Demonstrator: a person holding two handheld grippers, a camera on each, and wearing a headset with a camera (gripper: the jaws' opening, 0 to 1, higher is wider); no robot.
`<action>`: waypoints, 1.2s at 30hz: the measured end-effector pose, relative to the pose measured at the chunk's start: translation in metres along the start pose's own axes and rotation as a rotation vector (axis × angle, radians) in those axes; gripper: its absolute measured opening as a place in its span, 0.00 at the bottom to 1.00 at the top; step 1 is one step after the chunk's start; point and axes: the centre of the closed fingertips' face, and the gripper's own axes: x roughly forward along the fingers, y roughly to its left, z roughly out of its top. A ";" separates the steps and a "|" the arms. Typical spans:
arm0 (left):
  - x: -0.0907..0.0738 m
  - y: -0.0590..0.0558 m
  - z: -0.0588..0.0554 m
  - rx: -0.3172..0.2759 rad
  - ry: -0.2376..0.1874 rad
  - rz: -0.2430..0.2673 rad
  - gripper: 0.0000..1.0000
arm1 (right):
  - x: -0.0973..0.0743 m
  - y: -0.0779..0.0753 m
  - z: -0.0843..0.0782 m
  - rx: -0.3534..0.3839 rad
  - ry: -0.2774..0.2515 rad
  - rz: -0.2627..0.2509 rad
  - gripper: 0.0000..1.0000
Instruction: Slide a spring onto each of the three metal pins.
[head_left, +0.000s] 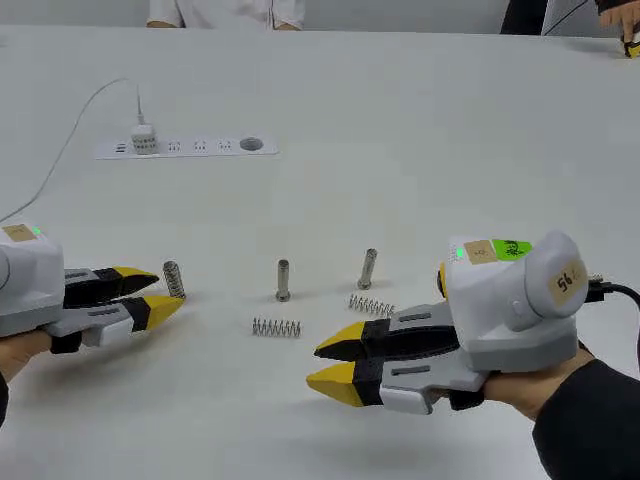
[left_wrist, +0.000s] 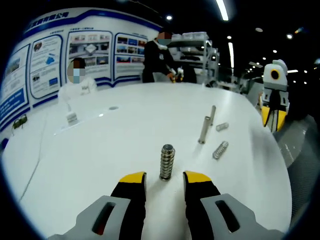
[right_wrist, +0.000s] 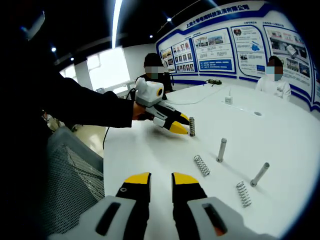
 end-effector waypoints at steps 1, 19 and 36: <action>-0.002 0.000 0.000 0.001 -0.001 0.002 0.30 | 0.000 0.000 0.000 -0.001 0.000 0.001 0.17; -0.031 -0.026 0.007 0.005 -0.049 -0.001 0.32 | 0.000 0.002 0.001 -0.014 0.000 0.005 0.17; -0.052 -0.065 0.011 0.014 -0.088 -0.033 0.32 | 0.001 -0.003 -0.001 -0.033 0.013 -0.016 0.19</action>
